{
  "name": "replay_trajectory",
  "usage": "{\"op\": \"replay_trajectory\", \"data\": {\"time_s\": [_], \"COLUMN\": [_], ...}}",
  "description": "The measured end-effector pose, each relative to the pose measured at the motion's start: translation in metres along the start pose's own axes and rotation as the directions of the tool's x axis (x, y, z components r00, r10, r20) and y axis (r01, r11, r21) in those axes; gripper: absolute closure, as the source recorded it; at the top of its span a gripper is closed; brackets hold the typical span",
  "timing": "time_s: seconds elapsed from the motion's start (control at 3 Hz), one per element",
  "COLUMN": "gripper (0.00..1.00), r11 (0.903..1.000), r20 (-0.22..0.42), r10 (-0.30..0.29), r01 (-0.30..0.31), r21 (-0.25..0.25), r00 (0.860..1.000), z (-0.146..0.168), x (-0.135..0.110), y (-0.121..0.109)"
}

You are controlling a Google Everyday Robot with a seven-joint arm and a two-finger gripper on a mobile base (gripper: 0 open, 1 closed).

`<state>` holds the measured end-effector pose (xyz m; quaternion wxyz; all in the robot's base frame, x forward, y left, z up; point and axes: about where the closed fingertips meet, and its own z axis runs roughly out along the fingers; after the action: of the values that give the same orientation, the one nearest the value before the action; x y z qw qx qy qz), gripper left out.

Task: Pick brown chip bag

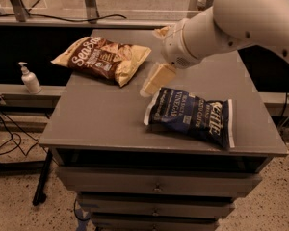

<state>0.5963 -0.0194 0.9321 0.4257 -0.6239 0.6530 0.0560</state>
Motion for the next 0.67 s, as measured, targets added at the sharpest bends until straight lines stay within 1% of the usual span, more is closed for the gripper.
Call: {"op": "replay_trajectory", "data": {"time_s": [0.33,0.67], "gripper": [0.00,0.00], "r11": [0.9994,0.9980], "r20": [0.047,0.062], "r10": [0.015,0.050], "r01": [-0.016,-0.052], "r21": [0.030,0.037], "r00": [0.999,0.997], "z": [0.052,0.095], "x": [-0.014,-0.021], "y": [-0.019,-0.029]}}
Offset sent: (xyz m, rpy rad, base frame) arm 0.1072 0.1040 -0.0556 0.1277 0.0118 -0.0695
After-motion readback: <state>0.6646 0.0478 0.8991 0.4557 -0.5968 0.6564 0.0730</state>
